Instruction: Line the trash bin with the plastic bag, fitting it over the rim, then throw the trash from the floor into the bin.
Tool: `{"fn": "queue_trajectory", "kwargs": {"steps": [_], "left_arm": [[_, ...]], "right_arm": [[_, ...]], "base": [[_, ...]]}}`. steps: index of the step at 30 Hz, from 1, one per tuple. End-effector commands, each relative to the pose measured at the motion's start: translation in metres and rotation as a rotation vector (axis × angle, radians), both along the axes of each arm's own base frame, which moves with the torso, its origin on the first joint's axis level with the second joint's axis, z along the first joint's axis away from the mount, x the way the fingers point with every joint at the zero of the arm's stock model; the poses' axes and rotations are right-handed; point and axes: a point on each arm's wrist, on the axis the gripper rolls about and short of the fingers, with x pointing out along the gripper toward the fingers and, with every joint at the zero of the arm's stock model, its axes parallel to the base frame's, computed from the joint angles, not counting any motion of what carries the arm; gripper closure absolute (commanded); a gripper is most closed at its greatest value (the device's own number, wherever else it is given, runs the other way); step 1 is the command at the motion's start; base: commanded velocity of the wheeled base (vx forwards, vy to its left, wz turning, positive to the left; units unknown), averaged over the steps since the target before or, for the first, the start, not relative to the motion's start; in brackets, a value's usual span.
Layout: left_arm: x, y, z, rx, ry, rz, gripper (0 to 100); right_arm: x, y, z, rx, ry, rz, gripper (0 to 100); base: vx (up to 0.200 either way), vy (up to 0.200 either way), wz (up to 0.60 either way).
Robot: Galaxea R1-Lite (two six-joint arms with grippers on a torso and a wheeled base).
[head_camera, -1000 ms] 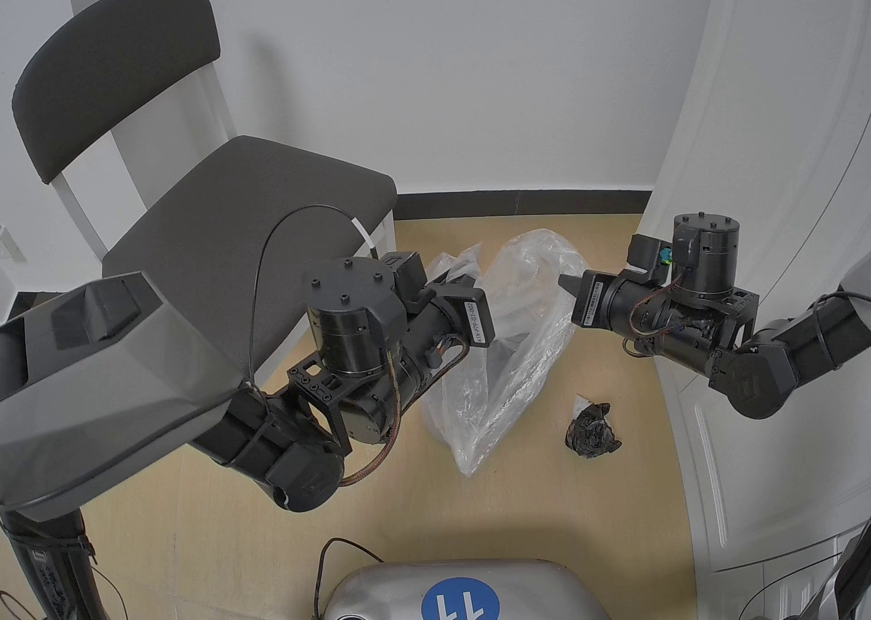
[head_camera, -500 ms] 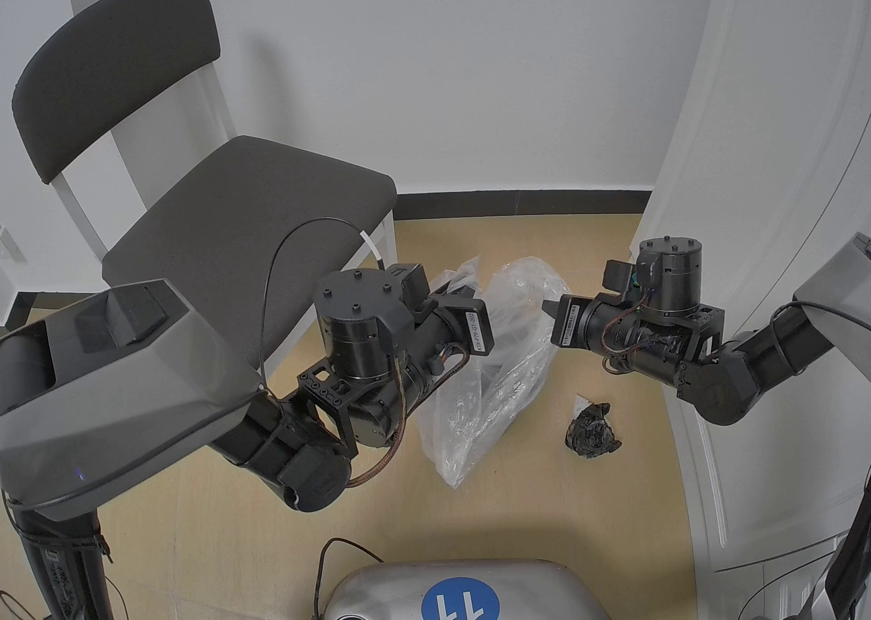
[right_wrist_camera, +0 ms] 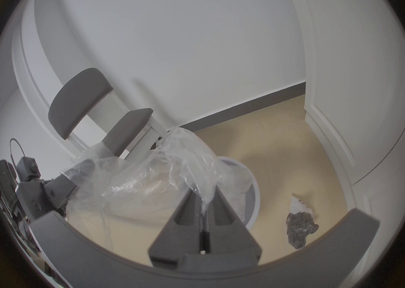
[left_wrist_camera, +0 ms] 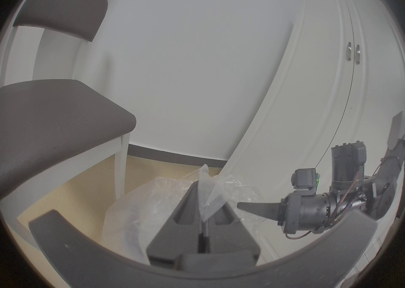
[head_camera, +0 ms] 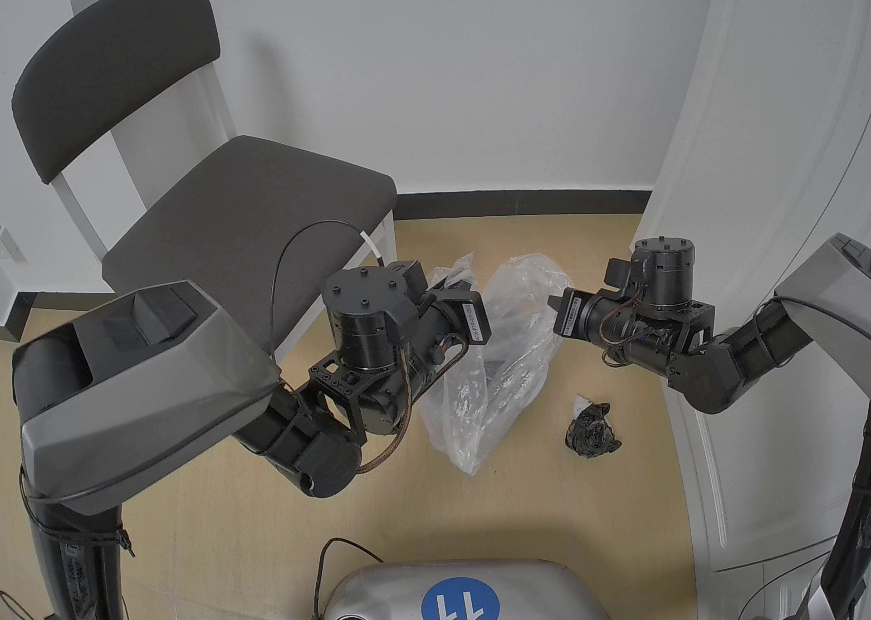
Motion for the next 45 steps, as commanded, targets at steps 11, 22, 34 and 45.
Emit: {"fn": "queue_trajectory", "kwargs": {"steps": [11,22,34,45], "left_arm": [[0.015,-0.016,-0.016,-0.092,-0.006,-0.013,100],[0.033,-0.019,-0.046,-0.088,0.036,0.007,100],[0.06,-0.001,-0.063,-0.152,0.077,0.002,100],[0.068,0.0,-0.081,-0.177,0.119,-0.01,100]], "right_arm": [[0.01,-0.026,0.006,-0.007,-0.014,-0.055,100],[0.008,-0.021,0.0,-0.015,0.002,-0.038,100],[-0.003,-0.003,-0.005,-0.02,0.017,0.013,100],[-0.007,0.013,-0.014,-0.022,0.037,0.046,100]], "base": [[0.0,0.0,0.0],[0.0,0.0,0.0],[0.0,0.0,0.0],[0.0,0.0,0.0]]}}
